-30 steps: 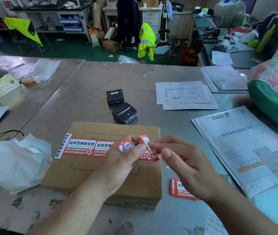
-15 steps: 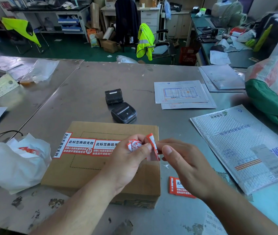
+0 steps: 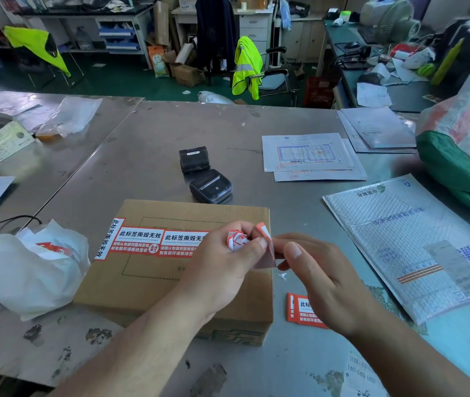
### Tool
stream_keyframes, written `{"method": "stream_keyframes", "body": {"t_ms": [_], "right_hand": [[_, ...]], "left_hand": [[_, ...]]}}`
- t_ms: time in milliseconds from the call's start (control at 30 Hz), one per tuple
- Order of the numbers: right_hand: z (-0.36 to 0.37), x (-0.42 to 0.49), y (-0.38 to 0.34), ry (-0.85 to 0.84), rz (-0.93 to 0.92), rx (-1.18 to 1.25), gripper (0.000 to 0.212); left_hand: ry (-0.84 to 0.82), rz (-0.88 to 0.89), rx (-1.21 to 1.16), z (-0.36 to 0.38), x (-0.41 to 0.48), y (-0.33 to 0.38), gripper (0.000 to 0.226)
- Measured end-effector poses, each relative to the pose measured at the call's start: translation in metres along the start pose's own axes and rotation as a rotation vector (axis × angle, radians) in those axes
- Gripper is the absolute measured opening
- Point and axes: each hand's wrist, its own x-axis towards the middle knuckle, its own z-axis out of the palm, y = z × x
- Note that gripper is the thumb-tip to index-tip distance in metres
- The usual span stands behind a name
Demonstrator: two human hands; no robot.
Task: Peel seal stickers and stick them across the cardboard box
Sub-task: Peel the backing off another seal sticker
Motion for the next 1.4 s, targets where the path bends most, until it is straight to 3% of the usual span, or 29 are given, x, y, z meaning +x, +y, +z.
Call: {"method": "stream_keyframes", "body": {"t_ms": [133,267,600,800,1000,1133,1233,1400], "right_hand": [[-0.001,-0.001,0.000,-0.016,-0.020,-0.024,0.052],[0.000,-0.003,0.002,-0.019,-0.019,-0.065,0.053],[0.000,-0.007,0.004,0.003,-0.016,-0.041,0.051],[-0.002,-0.006,0.001,0.026,0.067,0.055,0.060],[-0.009,-0.003,-0.006,-0.021,0.134,0.296,0.049],[-0.006,0.001,-0.003,-0.030,0.298,0.596,0.069],[-0.005,0.003,0.002,-0.030,0.343,0.645,0.078],[-0.002,-0.001,-0.002,0.011,0.364,0.624,0.063]], "left_hand": [[-0.002,-0.001,0.036,0.001,-0.001,0.000,0.015],[-0.011,-0.093,-0.126,0.004,-0.005,0.005,0.014],[-0.002,-0.278,-0.252,0.007,-0.005,0.009,0.019],[0.029,-0.167,-0.099,0.008,-0.008,0.013,0.015],[0.017,-0.116,-0.077,0.006,-0.011,0.014,0.018],[0.023,-0.105,-0.067,0.005,-0.012,0.014,0.026],[0.030,-0.080,-0.012,0.005,-0.012,0.013,0.022],[0.068,-0.033,0.140,0.007,-0.011,0.010,0.019]]}}
